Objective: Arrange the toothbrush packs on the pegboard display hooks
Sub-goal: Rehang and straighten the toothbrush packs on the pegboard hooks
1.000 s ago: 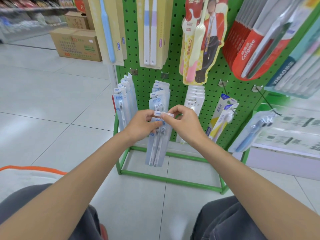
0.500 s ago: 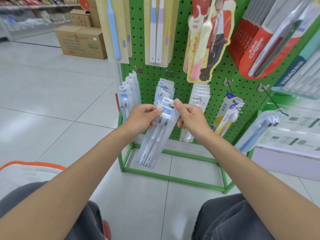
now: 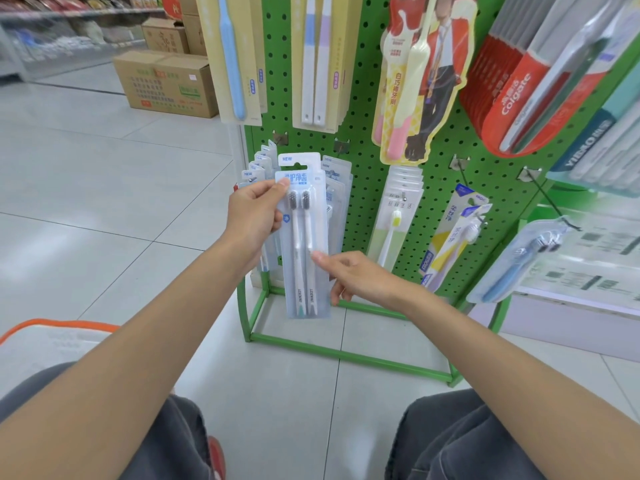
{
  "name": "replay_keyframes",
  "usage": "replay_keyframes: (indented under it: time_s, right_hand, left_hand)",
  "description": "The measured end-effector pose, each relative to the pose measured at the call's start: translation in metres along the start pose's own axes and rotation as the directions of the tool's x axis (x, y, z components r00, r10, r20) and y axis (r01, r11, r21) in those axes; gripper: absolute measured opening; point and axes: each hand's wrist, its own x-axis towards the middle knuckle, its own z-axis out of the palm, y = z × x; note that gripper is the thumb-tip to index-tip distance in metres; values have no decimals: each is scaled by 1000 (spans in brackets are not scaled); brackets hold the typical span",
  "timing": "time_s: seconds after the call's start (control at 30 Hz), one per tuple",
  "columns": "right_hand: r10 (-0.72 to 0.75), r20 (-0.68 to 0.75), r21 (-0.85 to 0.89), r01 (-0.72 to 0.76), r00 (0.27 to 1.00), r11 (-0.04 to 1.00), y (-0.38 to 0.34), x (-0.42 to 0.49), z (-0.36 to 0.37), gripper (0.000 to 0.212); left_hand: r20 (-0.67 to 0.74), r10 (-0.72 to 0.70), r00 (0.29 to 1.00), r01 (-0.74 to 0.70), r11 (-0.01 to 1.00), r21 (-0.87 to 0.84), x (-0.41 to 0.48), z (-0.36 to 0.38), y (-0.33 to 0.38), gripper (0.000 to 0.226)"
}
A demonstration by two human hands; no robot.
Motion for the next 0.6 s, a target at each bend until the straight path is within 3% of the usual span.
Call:
replay_keyframes:
  time_s: [0.1,0.17,0.23,0.4,0.6]
  right_hand:
    - [41,101,-101,-31,994,994,6,-2,2,56]
    - [69,173,-168,-40,983,985,10,-3,3,29]
    - [64,176,-198,-28,982,980,13,-3,6,18]
    - [0,88,-252,22,996,968,13,-1,8,38]
    - [-15,85,-251,36,996,967,13,-3,8,45]
  left_hand:
    - [-24,-15,1000,15,1000,-24,1,-2,3,12]
    - [-33,-17,999,16,999,-30,2,-3,4,12]
    - [-39,-15,999,15,1000,-19,3,-3,2,13]
    - [3,40,999,-40,992,118,4,-2,4,34]
    - [164,198,966,-247,894,374,-5,-4,2,55]
